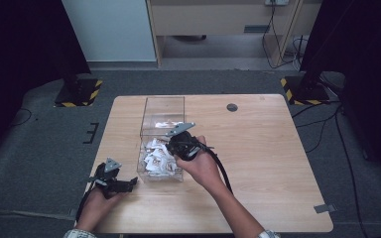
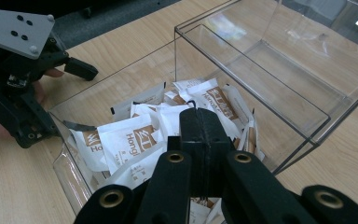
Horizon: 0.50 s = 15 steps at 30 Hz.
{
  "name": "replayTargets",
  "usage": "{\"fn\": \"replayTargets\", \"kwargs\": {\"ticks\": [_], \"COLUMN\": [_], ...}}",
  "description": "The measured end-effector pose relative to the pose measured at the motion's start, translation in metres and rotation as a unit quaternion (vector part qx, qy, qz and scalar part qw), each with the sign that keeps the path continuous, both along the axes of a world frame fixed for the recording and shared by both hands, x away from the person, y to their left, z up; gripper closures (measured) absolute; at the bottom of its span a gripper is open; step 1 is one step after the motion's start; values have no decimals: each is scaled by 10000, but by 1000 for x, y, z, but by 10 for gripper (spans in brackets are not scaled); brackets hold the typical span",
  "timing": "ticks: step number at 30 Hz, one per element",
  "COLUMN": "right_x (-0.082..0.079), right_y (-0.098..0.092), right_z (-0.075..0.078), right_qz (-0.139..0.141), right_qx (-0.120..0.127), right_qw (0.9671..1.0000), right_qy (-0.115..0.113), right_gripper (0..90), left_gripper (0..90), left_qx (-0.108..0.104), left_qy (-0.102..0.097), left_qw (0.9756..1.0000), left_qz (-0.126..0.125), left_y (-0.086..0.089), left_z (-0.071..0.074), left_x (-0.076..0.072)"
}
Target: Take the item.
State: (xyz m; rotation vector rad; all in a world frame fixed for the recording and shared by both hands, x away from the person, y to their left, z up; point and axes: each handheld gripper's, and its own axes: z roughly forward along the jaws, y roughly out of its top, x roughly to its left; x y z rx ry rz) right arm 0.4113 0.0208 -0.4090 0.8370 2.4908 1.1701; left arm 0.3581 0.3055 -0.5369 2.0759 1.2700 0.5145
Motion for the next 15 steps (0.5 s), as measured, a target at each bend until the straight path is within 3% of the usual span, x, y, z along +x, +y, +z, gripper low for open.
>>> {"fn": "replayTargets", "kwargs": {"ticks": [15], "right_x": [-1], "right_y": [-5], "right_z": [11], "right_qz": [-21], "right_qx": [72], "right_qw": [9999], "right_qy": [-85], "right_gripper": [900], "left_gripper": [0], "left_qx": [1], "left_qy": [-2], "left_qw": [10000], "left_qz": [-1], "left_y": [0], "left_z": [0], "left_x": [0]}}
